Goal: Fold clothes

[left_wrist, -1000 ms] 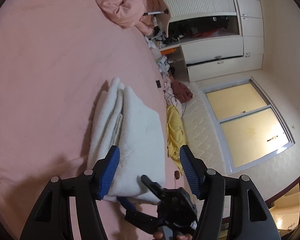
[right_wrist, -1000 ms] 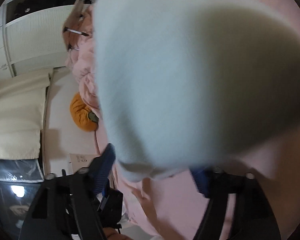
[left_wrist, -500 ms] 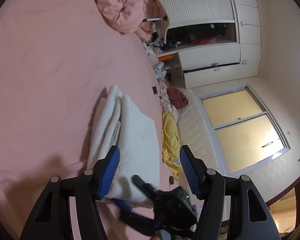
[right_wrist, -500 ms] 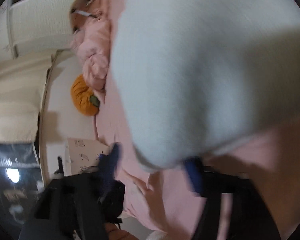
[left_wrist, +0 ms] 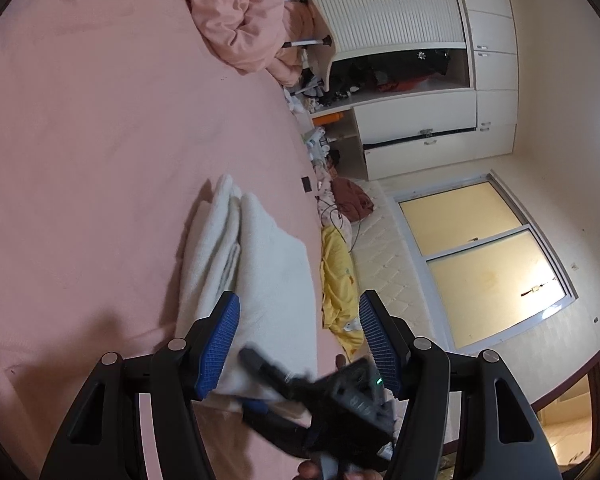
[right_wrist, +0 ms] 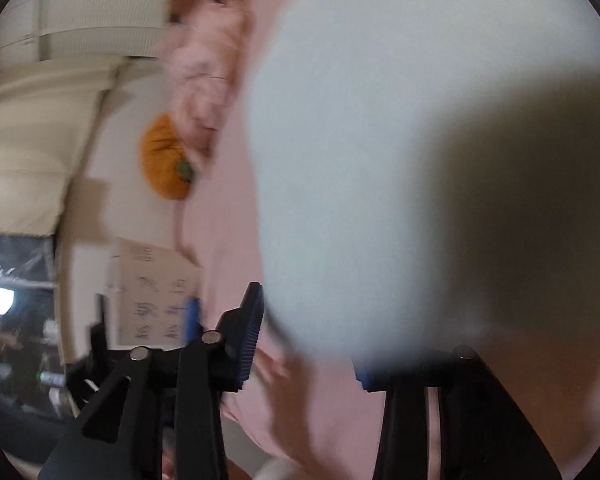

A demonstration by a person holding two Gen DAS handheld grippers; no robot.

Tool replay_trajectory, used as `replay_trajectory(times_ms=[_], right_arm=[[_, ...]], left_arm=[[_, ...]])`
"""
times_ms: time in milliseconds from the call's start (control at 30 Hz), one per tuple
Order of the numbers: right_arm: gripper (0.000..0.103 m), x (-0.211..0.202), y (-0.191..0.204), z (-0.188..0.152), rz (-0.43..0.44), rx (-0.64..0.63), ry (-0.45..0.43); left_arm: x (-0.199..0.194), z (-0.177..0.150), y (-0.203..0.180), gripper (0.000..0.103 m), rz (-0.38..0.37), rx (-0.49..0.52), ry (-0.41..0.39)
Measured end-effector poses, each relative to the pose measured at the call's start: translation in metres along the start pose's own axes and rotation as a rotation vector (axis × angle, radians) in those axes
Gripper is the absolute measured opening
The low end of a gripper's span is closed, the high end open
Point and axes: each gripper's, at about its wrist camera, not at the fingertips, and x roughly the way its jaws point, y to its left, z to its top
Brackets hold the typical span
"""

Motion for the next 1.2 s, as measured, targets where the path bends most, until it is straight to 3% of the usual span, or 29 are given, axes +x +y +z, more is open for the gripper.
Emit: replay_trajectory(times_ms=[33,67,133,200,333,400,433,467,567,600,633,667,700,733,767,867,933,1000,1033,1067,1133,1200], right_arm=[[0.044,-0.012,-0.010,-0.004,0.017,0.020,-0.027],[0.062,-0.024,-0.017,-0.007,0.015,0.031,-0.060],[0.087,-0.046,-0.027,-0.011,-0.005,0.057,-0.132],[0.087,-0.062,-0.037,-0.009,0.008,0.101,-0.197],[0.087,-0.059,-0.037,0.015,0.065,0.122,-0.168],[0.066,-0.054,-0.026,0.025,0.044,0.083,-0.177],[0.031,-0.053,-0.027,0.025,0.045,0.095,-0.177],[0.025,-0.053,-0.027,0.026,0.047,0.101,-0.177],[0.024,-0.061,-0.023,0.019,0.070,0.028,-0.178],[0.028,-0.067,-0.031,0.018,0.077,0.024,-0.168],[0.043,-0.067,-0.037,0.018,0.072,0.050,-0.149],[0.050,-0.067,-0.044,0.018,0.049,0.102,-0.137],[0.053,-0.069,-0.050,0.016,0.049,0.143,-0.142],[0.073,-0.074,-0.053,0.013,0.054,0.155,-0.164],[0.085,-0.080,-0.057,0.010,0.055,0.164,-0.191],[0.085,-0.093,-0.062,0.009,0.044,0.170,-0.258],[0.085,-0.097,-0.067,0.013,0.065,0.186,-0.254],[0.079,-0.100,-0.070,0.018,0.078,0.185,-0.240],[0.065,-0.102,-0.072,0.019,0.077,0.182,-0.238],[0.044,-0.104,-0.075,0.020,0.073,0.179,-0.235],[0.026,-0.108,-0.080,0.020,0.043,0.159,-0.225],[0.021,-0.114,-0.085,0.020,0.023,0.127,-0.225]], left_arm=[[0.000,0.000,0.000,0.061,-0.001,-0.003,0.000],[0.001,-0.001,0.000,0.061,0.002,-0.005,0.001],[0.001,-0.001,0.001,0.061,0.005,-0.007,0.001],[0.003,-0.002,0.000,0.061,0.004,-0.005,0.006],[0.009,-0.004,0.000,0.061,0.018,0.008,0.025],[0.012,-0.004,0.001,0.061,0.029,0.010,0.032],[0.014,-0.004,0.001,0.061,0.035,0.010,0.036],[0.015,-0.004,0.002,0.061,0.042,0.013,0.040],[0.023,-0.008,0.000,0.061,0.055,0.036,0.077],[0.027,-0.010,-0.002,0.061,0.057,0.050,0.099],[0.033,-0.015,-0.006,0.061,0.054,0.076,0.135],[0.040,-0.020,-0.010,0.061,0.054,0.101,0.169],[0.046,-0.026,-0.014,0.061,0.057,0.126,0.202],[0.053,-0.032,-0.018,0.061,0.056,0.149,0.232],[0.060,-0.038,-0.022,0.061,0.048,0.168,0.259],[0.084,-0.054,-0.027,0.061,0.014,0.179,0.324],[0.100,-0.060,-0.019,0.061,0.078,0.174,0.350],[0.111,-0.064,-0.008,0.060,0.162,0.167,0.366],[0.113,-0.064,0.000,0.051,0.191,0.153,0.367],[0.114,-0.063,0.005,0.042,0.207,0.138,0.364],[0.109,-0.059,0.009,0.041,0.195,0.106,0.344],[0.107,-0.059,0.010,0.041,0.190,0.098,0.341]])
